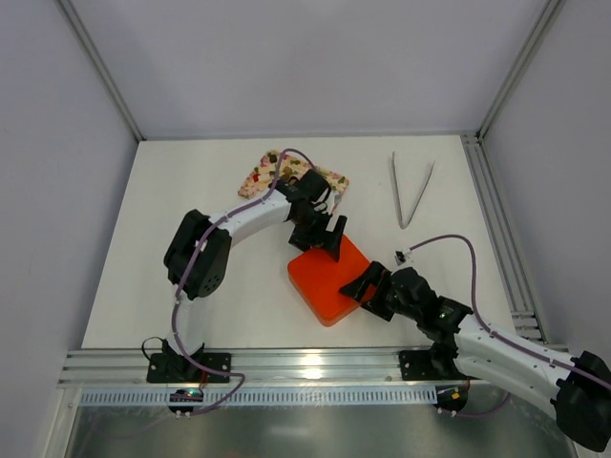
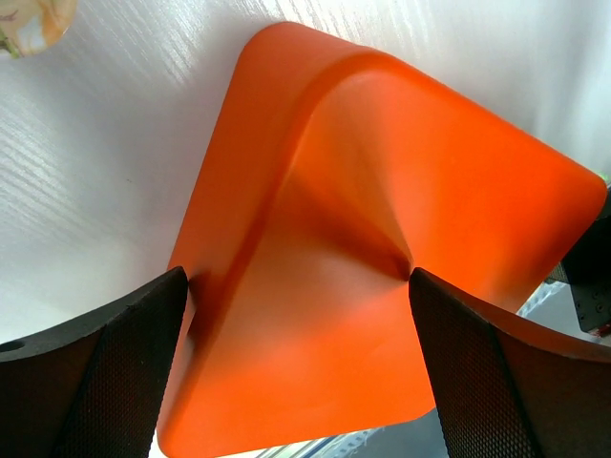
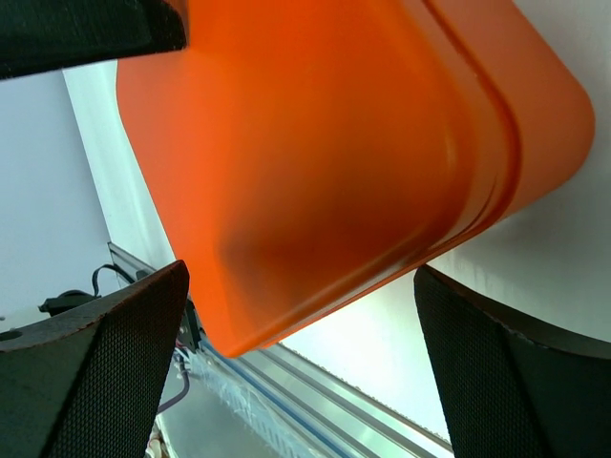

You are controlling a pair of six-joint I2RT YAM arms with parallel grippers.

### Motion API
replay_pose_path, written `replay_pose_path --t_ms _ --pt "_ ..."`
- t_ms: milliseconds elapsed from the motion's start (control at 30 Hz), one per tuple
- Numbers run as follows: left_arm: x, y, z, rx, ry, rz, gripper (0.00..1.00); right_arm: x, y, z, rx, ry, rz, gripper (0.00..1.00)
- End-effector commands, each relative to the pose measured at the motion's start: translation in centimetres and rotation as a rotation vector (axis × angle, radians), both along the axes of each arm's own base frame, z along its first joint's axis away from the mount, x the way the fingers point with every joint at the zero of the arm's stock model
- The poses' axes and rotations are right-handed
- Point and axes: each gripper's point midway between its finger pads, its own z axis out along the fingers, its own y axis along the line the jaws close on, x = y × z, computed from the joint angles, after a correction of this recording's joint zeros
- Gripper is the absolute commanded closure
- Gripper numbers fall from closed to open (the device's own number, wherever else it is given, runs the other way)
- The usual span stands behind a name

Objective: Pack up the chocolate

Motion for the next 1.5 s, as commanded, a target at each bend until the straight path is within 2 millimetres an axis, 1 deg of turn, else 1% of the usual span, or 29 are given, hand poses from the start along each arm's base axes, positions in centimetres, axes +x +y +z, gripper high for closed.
replay_pose_path --t_ms 0,533,600,733,867,967,1100,1267,1300,1367,1467 --pt "-0.9 -0.9 2.5 -0.044 -0.032 -0.005 0.06 2.0 1.4 3.8 0.071 -0.106 0.016 0.00" --pt "-2.0 -0.2 1.8 0.057 -0.054 0.011 0.07 4.0 1.4 4.1 -0.010 -0.128 0.031 0.00" --pt "-2.3 -0.2 1.6 0.073 -0.056 0.011 0.07 4.2 1.5 3.8 -0.025 -0.122 0.041 0.00" --pt "-2.7 -0.2 1.2 0.120 -0.077 0.008 0.07 4.4 1.8 3.5 -0.040 -0.112 0.057 0.02" --pt "-2.8 -0.3 1.4 0.149 -0.096 0.006 0.07 4.6 2.1 3.5 -0.051 -0.111 0.070 0.02" --pt "-2.7 -0.1 1.7 0.168 -0.106 0.008 0.06 4.8 2.1 3.4 -0.064 -0.112 0.072 0.06" --pt "-3.0 0.2 1.5 0.189 -0.098 0.008 0.07 4.9 2.1 3.4 -0.073 -0.112 0.073 0.07" --pt "-3.1 0.7 0.4 0.221 -0.085 0.017 0.06 5.0 2.1 2.9 -0.098 -0.107 0.090 0.10" --pt "-3.5 0.9 -0.2 0.234 -0.069 0.016 0.06 4.9 2.0 2.7 -0.101 -0.106 0.090 0.10" --pt "-3.7 1.2 -0.6 0.245 -0.059 0.032 0.06 4.8 2.0 2.3 -0.106 -0.097 0.096 0.14" --pt "-4.1 1.7 -1.6 0.270 -0.045 0.048 0.06 4.6 2.0 1.7 -0.114 -0.083 0.107 0.18"
